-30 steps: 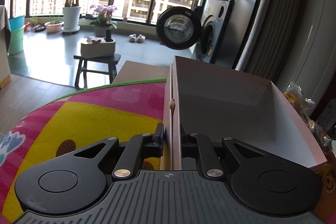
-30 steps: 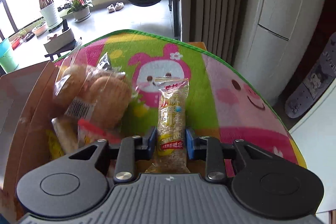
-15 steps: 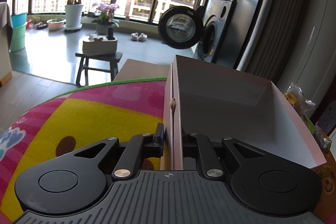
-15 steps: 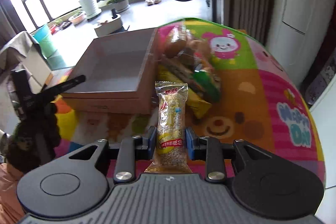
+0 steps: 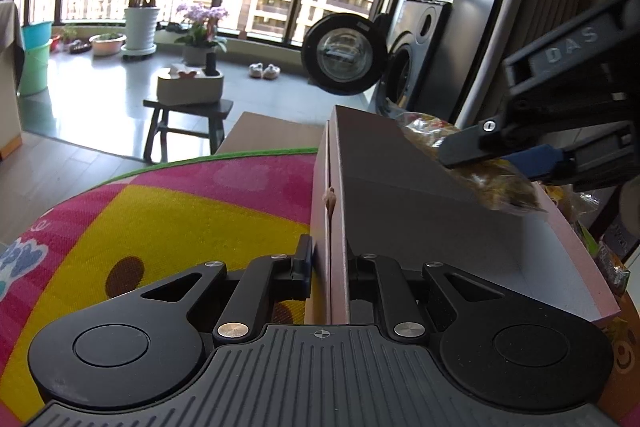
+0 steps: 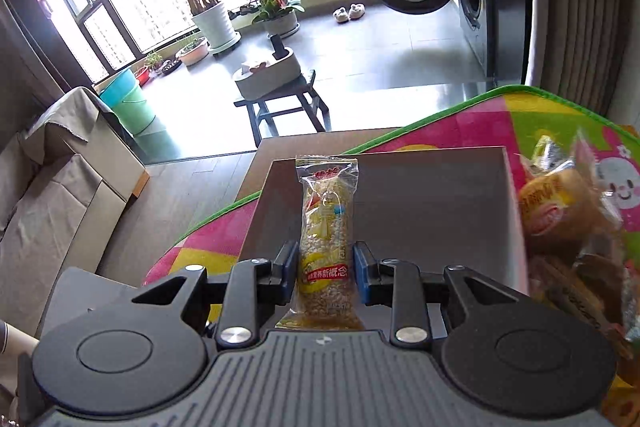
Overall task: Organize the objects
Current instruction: 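Carry the granola bar into the pink box and open the right tool, then move the right tool back to the snack pile toward the lollipop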
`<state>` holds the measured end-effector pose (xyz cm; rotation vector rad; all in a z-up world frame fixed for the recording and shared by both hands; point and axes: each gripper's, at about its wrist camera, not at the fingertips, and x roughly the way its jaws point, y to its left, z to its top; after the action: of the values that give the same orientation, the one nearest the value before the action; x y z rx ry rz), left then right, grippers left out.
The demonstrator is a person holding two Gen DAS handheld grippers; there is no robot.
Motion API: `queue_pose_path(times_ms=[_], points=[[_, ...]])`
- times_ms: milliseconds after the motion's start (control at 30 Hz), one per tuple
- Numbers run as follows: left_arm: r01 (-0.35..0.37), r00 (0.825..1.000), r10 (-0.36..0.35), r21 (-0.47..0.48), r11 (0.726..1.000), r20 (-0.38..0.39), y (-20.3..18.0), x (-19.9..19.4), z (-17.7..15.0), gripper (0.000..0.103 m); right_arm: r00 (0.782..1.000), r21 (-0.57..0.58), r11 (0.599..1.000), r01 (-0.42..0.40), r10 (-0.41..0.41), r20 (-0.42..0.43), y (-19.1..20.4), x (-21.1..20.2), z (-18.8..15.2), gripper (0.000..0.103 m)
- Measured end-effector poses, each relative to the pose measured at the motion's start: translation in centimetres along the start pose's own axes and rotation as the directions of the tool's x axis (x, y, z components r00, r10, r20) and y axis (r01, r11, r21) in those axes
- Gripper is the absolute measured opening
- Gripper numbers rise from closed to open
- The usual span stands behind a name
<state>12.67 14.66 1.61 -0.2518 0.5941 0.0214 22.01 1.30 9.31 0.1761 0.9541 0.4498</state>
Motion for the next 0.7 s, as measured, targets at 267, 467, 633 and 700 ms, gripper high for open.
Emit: queue_pose_path(times_ms=[267,467,633,700], points=[[0.002,1.0,-0.002,-0.003,1.0,-0.005,-0.1,0.1,0.0,0.014,0.999,-0.076,0.997,-0.015,0.018,0.046,1.5,-1.6,-0.6,0.051],[0.001,1.0,-0.001,-0.003,1.0,-0.004,0.0,0.1,0.0,0.014,0.962,-0.199,0.968,0.154,-0.101,0.254,0.2,-8.9,-3.3,0.072],[-0.003,1.0,0.003,-0.004,1.0,0.001,-0.2,0.0,-0.1,0.014,0.911,-0.113,0.959,0.262,-0.207,0.357,-4.2,-13.7,-6.7,0.08],[-0.003,1.0,0.003,-0.007,1.0,0.001,-0.2,0.1,-0.1,0.014,0.881,-0.076,0.942,0.327,-0.275,0.385,-6.2,-14.8,-8.6,0.083]])
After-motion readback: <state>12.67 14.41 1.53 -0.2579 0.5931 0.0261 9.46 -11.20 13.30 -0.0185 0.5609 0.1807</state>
